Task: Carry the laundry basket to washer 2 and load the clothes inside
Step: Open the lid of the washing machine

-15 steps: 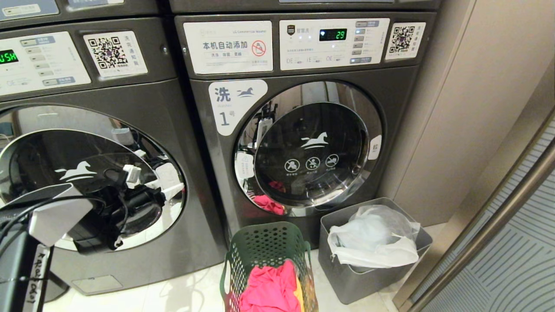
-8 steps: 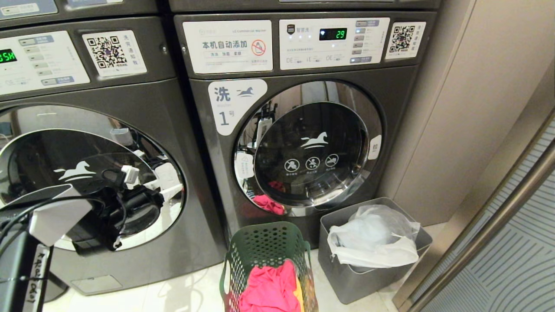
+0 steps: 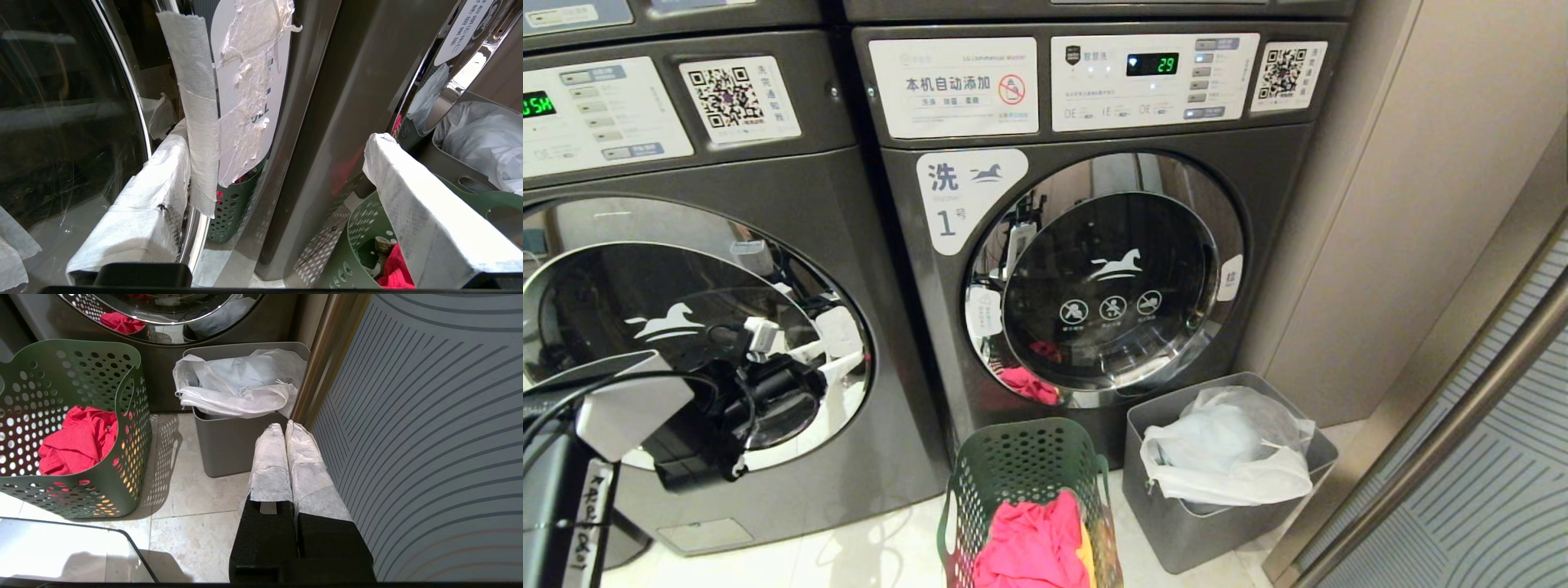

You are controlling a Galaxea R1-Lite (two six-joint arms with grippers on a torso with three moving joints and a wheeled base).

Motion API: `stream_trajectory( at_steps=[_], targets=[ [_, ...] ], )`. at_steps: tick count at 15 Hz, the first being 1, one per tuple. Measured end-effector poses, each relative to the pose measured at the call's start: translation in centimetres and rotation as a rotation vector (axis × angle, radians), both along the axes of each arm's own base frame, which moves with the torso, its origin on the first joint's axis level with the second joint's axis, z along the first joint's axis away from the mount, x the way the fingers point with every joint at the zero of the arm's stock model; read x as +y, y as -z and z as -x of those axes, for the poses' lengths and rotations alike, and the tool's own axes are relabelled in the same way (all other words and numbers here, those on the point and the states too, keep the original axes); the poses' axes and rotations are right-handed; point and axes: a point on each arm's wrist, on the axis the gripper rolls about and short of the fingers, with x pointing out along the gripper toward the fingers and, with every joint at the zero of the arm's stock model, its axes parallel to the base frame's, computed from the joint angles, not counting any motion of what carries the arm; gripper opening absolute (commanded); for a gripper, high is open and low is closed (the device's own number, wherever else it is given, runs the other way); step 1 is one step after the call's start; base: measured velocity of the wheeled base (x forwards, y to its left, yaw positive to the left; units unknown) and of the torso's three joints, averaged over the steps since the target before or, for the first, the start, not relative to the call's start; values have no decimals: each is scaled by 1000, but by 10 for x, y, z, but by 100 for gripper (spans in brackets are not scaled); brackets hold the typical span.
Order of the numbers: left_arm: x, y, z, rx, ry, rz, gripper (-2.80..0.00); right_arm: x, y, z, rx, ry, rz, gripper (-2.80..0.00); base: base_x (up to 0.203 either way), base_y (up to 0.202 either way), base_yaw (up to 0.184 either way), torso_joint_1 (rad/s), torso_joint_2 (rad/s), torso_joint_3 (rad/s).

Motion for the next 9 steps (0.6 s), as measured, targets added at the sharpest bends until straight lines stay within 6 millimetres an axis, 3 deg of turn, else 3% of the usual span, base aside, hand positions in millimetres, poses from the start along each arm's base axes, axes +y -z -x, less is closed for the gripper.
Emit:
stream_trajectory(
  at_steps=[9],
  targets=[
    [-13,-2,-17,-24,48,19,0,0,0,0,0,0,0,-280,0,0,0,0,0,0]
  ],
)
